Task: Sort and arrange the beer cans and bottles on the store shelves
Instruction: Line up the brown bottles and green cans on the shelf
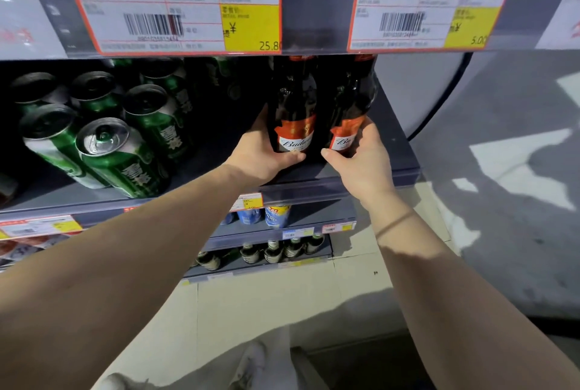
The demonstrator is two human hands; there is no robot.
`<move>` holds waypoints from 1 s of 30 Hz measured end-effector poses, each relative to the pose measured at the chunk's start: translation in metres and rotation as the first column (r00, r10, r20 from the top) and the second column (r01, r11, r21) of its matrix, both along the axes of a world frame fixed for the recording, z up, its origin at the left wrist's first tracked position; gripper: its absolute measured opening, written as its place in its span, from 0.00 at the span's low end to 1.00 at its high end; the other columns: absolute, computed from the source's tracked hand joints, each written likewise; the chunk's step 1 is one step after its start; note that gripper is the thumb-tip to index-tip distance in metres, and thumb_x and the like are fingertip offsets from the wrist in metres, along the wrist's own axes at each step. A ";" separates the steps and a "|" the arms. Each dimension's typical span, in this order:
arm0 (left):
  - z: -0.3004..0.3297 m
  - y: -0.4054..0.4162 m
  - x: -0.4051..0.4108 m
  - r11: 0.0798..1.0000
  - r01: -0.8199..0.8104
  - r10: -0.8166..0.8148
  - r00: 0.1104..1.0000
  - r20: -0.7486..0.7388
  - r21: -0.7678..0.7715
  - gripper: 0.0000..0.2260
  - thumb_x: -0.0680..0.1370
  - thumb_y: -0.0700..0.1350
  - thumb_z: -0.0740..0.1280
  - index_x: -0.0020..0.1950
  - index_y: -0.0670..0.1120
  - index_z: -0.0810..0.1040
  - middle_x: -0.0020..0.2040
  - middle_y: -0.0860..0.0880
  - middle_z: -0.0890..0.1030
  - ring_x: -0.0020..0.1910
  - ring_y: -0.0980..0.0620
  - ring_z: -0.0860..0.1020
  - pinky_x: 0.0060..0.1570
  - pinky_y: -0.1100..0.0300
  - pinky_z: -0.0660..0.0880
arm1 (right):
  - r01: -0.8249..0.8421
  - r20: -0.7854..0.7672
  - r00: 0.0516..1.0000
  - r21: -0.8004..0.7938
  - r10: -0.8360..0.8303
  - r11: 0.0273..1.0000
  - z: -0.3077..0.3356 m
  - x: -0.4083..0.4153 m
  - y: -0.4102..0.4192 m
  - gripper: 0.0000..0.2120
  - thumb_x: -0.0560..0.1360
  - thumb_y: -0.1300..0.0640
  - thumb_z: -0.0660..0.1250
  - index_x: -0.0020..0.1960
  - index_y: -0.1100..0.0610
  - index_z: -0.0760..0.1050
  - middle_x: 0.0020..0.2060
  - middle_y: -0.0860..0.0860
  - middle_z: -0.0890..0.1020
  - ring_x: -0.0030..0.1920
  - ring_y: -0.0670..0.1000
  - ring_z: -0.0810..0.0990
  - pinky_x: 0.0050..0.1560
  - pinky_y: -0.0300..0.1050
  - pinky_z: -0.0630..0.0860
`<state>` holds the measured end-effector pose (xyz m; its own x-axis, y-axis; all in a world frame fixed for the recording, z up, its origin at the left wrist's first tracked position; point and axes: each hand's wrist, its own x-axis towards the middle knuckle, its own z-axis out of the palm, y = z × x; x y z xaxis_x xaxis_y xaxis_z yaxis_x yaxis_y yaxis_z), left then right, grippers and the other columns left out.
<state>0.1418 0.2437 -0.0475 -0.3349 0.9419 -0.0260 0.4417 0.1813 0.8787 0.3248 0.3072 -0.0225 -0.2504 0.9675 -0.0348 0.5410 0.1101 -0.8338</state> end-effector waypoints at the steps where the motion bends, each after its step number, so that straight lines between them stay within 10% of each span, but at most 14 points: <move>1: 0.001 0.001 0.000 1.000 0.001 -0.001 1.000 0.003 -0.009 0.34 0.69 0.48 0.78 0.71 0.45 0.67 0.48 0.67 0.74 0.43 0.80 0.72 0.42 0.84 0.64 | -0.003 0.005 1.000 -0.004 0.003 1.000 0.000 0.000 0.001 0.27 0.68 0.54 0.76 0.62 0.51 0.67 0.52 0.47 0.81 0.53 0.49 0.80 0.57 0.50 0.77; 12: 0.002 0.006 0.005 0.985 -0.168 0.166 0.985 0.038 0.034 0.40 0.60 0.53 0.83 0.67 0.46 0.67 0.55 0.56 0.76 0.55 0.57 0.74 0.49 0.75 0.66 | 0.237 -0.023 0.972 0.044 -0.236 0.971 0.000 -0.013 0.001 0.30 0.62 0.49 0.80 0.55 0.51 0.65 0.50 0.47 0.79 0.47 0.48 0.79 0.40 0.38 0.72; 24: 0.004 0.002 0.011 0.990 -0.134 0.131 0.989 0.073 0.036 0.35 0.65 0.51 0.81 0.67 0.45 0.70 0.54 0.57 0.73 0.55 0.59 0.71 0.43 0.83 0.63 | 0.179 0.045 0.983 0.019 -0.180 0.984 -0.003 -0.007 0.008 0.34 0.62 0.49 0.79 0.63 0.53 0.68 0.57 0.51 0.76 0.54 0.50 0.77 0.53 0.48 0.75; 30: 0.019 -0.012 0.007 0.995 -0.091 0.086 0.986 0.140 0.035 0.36 0.65 0.48 0.81 0.68 0.45 0.71 0.61 0.53 0.77 0.60 0.56 0.75 0.58 0.66 0.69 | 0.378 -0.057 0.926 0.115 -0.374 0.919 -0.005 -0.015 -0.020 0.32 0.64 0.56 0.78 0.64 0.57 0.68 0.54 0.50 0.70 0.54 0.50 0.75 0.59 0.48 0.73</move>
<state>0.1492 0.2314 -0.0289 -0.4129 0.9099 -0.0395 0.2990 0.1764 0.9378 0.3100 0.2868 -0.0271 0.1334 0.9869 0.0905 0.5348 0.0052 -0.8450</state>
